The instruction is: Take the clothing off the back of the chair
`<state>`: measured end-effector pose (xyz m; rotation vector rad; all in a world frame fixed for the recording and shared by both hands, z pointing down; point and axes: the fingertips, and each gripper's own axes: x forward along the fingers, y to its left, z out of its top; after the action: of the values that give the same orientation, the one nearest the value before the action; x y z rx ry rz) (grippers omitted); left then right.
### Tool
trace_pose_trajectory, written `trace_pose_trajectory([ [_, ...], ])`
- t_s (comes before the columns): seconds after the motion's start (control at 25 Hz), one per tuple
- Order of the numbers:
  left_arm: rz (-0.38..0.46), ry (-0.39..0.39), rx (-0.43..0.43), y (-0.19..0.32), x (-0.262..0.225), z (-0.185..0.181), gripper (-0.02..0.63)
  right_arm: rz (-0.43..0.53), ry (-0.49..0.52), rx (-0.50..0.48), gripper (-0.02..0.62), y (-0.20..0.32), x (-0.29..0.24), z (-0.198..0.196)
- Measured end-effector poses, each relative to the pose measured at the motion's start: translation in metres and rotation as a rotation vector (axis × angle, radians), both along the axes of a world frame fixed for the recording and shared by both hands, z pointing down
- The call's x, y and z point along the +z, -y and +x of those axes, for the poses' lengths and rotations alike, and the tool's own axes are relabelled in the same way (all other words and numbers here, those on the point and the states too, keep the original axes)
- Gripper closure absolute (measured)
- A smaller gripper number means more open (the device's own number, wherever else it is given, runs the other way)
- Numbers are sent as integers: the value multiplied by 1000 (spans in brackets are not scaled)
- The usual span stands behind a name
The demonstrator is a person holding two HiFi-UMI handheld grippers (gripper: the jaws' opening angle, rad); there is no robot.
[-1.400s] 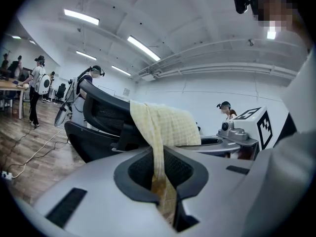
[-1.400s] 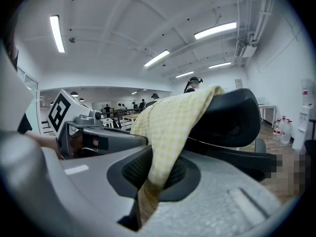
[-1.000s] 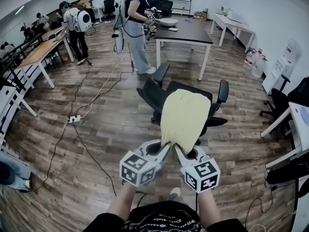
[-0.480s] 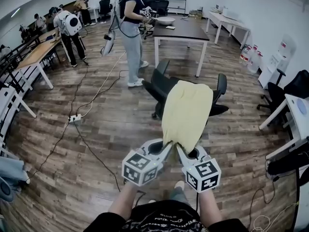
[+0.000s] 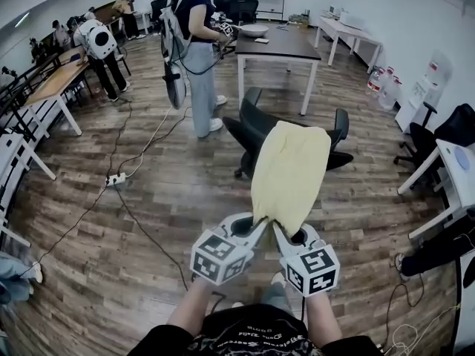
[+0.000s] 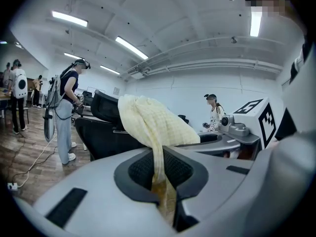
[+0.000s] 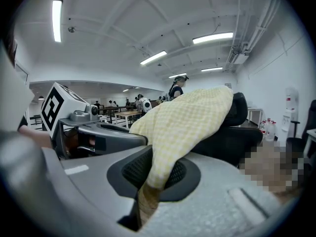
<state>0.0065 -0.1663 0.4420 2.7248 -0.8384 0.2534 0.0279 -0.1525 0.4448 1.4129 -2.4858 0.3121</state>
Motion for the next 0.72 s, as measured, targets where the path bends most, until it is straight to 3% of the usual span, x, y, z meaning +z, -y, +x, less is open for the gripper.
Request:
trace_pose_trajectory([
  [0.72,-44,-4,-33,-43,17,-35,574,-40,-78,-18,571,-38,20,-33],
])
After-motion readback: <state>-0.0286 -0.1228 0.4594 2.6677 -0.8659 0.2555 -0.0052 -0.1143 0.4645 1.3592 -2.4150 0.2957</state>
